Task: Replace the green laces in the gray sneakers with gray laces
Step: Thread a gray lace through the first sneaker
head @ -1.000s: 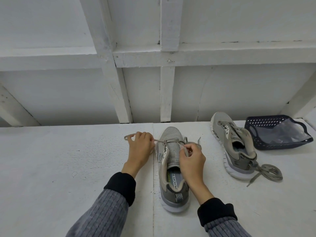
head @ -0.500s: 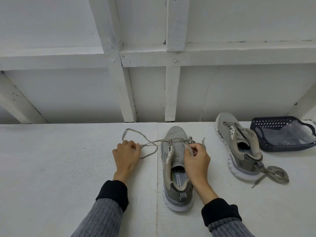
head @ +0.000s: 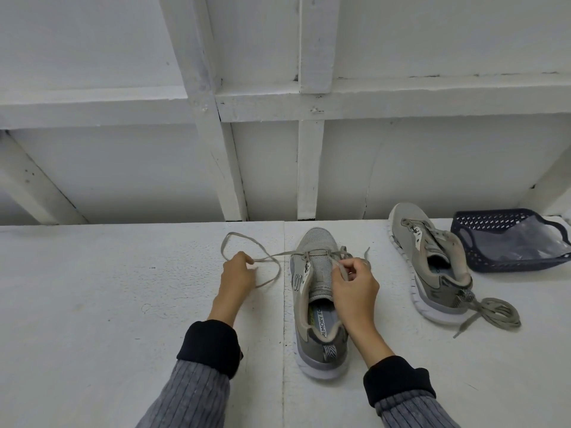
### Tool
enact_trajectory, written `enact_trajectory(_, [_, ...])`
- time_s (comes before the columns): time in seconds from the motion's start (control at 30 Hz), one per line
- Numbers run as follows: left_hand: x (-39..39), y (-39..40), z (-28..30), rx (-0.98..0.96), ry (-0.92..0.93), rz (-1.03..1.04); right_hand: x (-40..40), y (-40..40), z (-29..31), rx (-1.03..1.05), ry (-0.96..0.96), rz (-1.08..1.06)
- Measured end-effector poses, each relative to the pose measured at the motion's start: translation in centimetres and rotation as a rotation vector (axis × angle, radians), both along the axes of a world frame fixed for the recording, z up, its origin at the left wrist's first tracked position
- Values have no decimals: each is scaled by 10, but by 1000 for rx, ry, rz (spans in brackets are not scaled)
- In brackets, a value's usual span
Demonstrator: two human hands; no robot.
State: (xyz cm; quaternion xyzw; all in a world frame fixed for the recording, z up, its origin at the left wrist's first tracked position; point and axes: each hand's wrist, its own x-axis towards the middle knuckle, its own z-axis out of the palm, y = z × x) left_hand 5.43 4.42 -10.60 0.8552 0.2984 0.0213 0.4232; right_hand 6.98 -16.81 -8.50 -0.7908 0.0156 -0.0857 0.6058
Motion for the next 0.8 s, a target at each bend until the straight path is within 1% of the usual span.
enact_trajectory(0.03, [2, -1, 10, -61, 22, -7, 0, 0, 0, -1, 1, 0])
enact_trajectory(0.07, [5, -3, 18, -113, -3, -34, 0, 0, 0, -2, 1, 1])
enact_trajectory(0.2, [18, -23, 43, -283, -304, -128, 0, 0, 1, -3, 7, 21])
enact_trajectory(0.3, [28, -47, 48, -382, -438, -147, 1, -2, 1, -12, 12, 44])
enact_trajectory(0.4, [37, -71, 40, -425, -497, -159, 2, -6, -1, 15, 37, 117])
enact_trajectory(0.47, [41, -82, 34, -458, -519, -148, 5, -11, -4, 67, 68, 167])
enact_trajectory(0.53, [43, -91, 29, -496, -541, -141, 13, -18, -7, 149, 122, 143])
enact_trajectory(0.6, [44, -98, 23, -516, -550, -134, 29, -28, -13, 177, 161, 44])
enact_trajectory(0.7, [45, -101, 16, -482, -539, -120, 60, -43, -24, 14, 180, -94])
enact_trajectory(0.8, [47, -103, 9, -493, -537, -134, 87, -51, -32, -143, 217, -139])
